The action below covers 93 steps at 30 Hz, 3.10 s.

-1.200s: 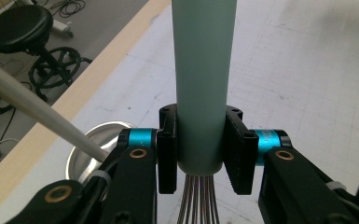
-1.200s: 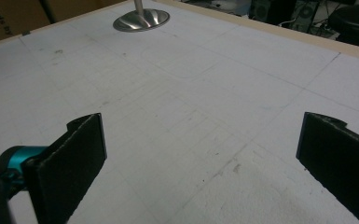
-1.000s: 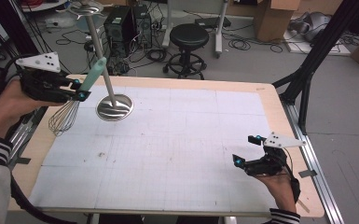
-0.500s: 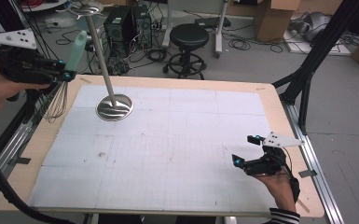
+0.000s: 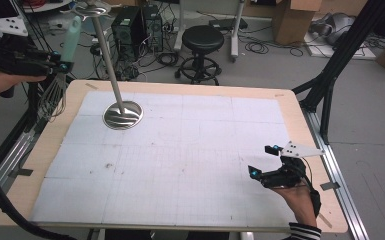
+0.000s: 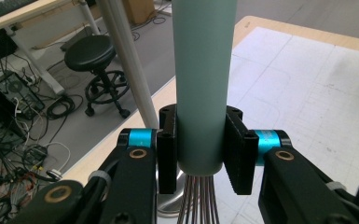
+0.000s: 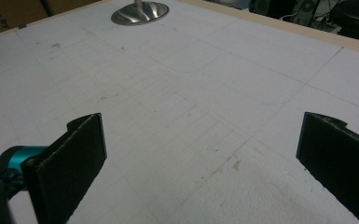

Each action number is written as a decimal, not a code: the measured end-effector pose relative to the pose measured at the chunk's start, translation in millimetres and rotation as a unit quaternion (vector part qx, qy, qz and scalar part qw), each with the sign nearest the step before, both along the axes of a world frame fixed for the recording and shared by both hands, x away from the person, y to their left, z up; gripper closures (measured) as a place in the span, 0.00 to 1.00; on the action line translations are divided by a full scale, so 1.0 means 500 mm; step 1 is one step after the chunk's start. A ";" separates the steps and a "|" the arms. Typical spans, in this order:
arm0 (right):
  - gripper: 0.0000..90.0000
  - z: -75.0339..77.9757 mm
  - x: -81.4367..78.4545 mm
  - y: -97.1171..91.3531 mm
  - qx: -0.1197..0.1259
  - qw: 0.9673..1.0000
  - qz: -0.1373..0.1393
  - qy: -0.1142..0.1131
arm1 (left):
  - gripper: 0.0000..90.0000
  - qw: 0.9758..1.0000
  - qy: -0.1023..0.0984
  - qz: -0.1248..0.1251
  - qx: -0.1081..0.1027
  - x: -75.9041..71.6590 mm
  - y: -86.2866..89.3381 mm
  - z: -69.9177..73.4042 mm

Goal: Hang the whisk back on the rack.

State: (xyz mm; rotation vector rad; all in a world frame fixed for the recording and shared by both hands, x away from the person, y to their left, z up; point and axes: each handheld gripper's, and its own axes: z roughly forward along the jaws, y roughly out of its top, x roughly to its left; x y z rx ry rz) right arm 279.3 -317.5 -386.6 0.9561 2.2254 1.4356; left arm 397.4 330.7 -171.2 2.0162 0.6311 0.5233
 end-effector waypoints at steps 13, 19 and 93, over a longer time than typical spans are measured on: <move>0.01 0.004 0.000 0.001 -0.001 1.000 0.000 -0.003 | 0.77 1.000 0.006 0.014 0.003 0.038 -0.013 -0.002; 0.01 0.003 0.000 0.000 0.001 1.000 -0.001 -0.001 | 0.77 0.999 0.014 0.029 0.005 0.049 -0.019 -0.007; 0.01 0.008 -0.006 -0.003 0.016 1.000 0.004 -0.008 | 0.02 0.997 -0.020 -0.029 -0.070 -0.210 -0.051 -0.285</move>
